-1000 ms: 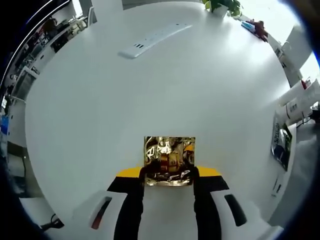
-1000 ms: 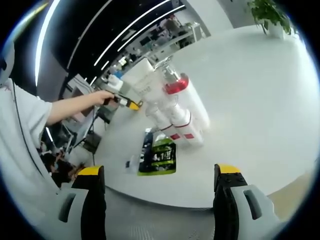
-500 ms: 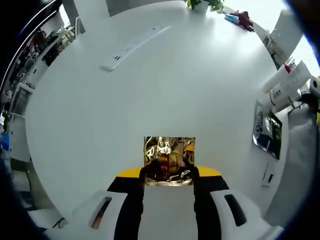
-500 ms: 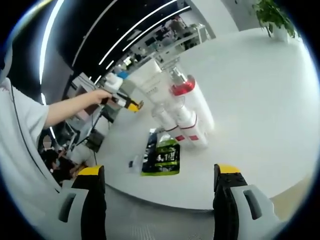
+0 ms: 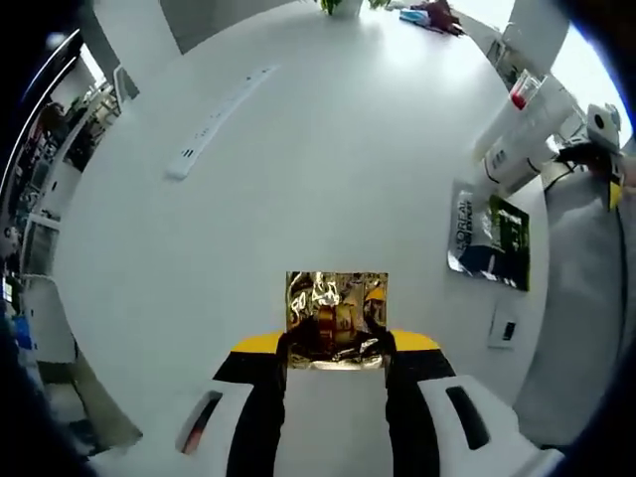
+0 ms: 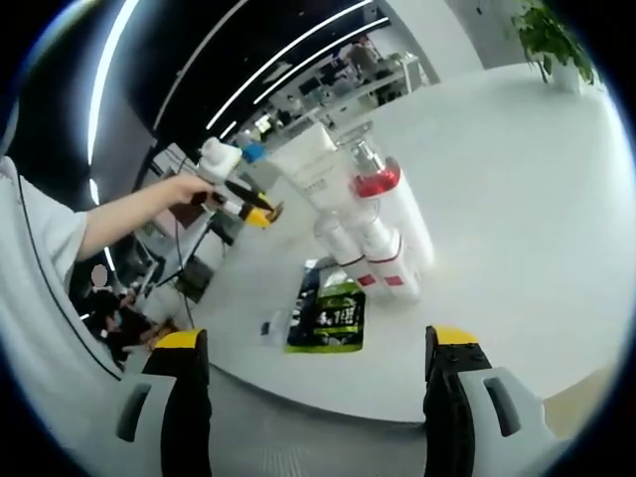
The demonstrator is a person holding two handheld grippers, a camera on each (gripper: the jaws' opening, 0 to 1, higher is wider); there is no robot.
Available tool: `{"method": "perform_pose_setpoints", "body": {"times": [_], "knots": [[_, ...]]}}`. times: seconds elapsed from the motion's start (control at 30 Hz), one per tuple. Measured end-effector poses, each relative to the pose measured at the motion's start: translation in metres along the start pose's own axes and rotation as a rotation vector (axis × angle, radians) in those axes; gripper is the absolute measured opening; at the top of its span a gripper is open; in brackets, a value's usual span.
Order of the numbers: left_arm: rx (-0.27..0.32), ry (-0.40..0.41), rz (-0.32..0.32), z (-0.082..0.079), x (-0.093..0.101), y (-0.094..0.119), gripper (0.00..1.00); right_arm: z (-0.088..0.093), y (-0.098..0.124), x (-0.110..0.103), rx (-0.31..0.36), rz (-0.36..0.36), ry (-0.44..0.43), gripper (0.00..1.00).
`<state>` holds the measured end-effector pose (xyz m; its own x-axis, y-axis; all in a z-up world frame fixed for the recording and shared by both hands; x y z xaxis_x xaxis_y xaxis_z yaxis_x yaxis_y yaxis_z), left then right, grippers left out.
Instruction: Arrange the skincare products in the storage area until every visible bottle or jar stands upright without overlapping.
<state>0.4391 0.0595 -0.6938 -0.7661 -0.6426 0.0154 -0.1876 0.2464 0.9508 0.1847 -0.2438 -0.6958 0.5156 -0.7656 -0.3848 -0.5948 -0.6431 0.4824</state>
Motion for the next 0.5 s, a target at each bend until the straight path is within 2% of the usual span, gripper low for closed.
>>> {"method": "perform_pose_setpoints", "body": {"times": [0.03,0.07,0.13,0.2,0.33,0.37,0.4,0.5], "knots": [[-0.003,-0.013,0.000,0.002,-0.009,-0.003,0.43,0.000,0.000,0.000,0.001,0.000,0.003,0.89],[-0.005,-0.021,-0.003,0.002,-0.008,-0.002,0.43,0.000,0.000,0.000,0.002,0.001,0.007,0.89],[-0.006,-0.037,-0.009,0.002,0.009,0.006,0.43,0.000,0.001,-0.001,0.004,0.001,0.016,0.89],[-0.006,-0.055,-0.009,0.004,0.011,0.006,0.43,0.000,0.001,-0.001,0.006,0.002,0.027,0.90],[-0.020,-0.090,-0.013,0.010,0.035,0.006,0.43,0.000,0.000,-0.004,0.009,-0.003,0.043,0.90],[-0.024,-0.096,-0.009,0.012,0.026,0.004,0.43,0.000,0.000,-0.005,0.011,-0.006,0.046,0.90],[-0.029,-0.100,-0.003,0.014,0.029,0.003,0.43,0.000,0.000,-0.004,0.011,-0.008,0.049,0.90],[-0.039,-0.110,0.011,0.024,0.050,0.003,0.43,0.000,-0.001,-0.004,0.007,-0.013,0.059,0.91]]}}
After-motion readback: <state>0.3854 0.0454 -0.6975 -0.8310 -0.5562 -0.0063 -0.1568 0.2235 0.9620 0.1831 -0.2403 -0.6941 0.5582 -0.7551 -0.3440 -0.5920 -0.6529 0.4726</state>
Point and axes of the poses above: the point that each gripper's makers call its tool centre point, and the gripper's own axes: y roughly backward along the fingers, x roughly to its right, z roughly out of its underside, the point moved 6 cm from there along y, roughly backward along the fingers, and after that the axes turned 12 degrees about y, right-handed, at the moved point
